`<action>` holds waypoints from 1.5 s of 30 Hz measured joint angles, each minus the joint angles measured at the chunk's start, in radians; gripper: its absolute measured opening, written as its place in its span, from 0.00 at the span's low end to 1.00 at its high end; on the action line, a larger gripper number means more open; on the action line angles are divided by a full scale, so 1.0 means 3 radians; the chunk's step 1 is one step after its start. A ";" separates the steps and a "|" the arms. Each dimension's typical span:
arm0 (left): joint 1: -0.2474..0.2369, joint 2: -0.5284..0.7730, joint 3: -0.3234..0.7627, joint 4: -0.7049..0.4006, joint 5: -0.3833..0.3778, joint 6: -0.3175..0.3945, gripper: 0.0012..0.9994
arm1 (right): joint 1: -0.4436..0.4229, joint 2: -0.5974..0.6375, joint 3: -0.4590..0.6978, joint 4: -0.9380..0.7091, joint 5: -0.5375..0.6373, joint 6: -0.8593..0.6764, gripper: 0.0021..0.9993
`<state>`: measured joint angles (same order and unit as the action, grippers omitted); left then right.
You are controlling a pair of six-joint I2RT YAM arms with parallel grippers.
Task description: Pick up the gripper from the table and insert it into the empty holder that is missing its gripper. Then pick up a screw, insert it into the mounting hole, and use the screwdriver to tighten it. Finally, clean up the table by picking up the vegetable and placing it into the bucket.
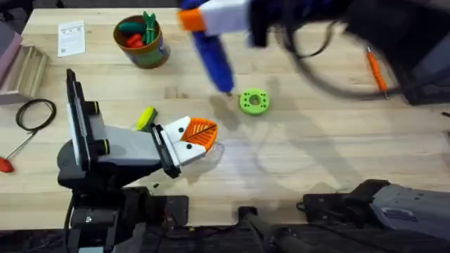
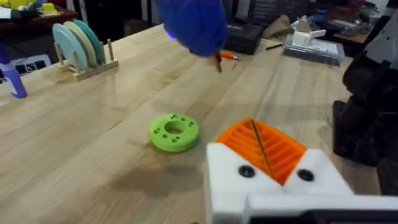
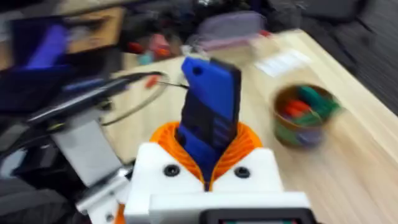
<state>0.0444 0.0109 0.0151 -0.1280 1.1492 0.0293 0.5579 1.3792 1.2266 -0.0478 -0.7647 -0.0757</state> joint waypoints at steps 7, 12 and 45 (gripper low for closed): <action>0.0000 0.0000 0.0000 0.0001 -0.0003 0.0001 0.01 | -0.0609 -0.0035 0.0632 -0.1800 0.0814 -0.0937 0.02; 0.0000 0.0000 0.0000 0.0001 -0.0003 0.0002 0.01 | -0.0857 0.0017 0.0640 -0.2654 0.1508 -0.1801 0.02; 0.0000 0.0000 0.0000 0.0001 -0.0005 0.0003 0.01 | -0.1175 0.1930 0.0683 -0.2789 0.2717 -0.2863 0.99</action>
<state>0.0444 0.0109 0.0151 -0.1276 1.1477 0.0303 0.2054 1.9582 1.4315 -0.8846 0.0504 -0.9345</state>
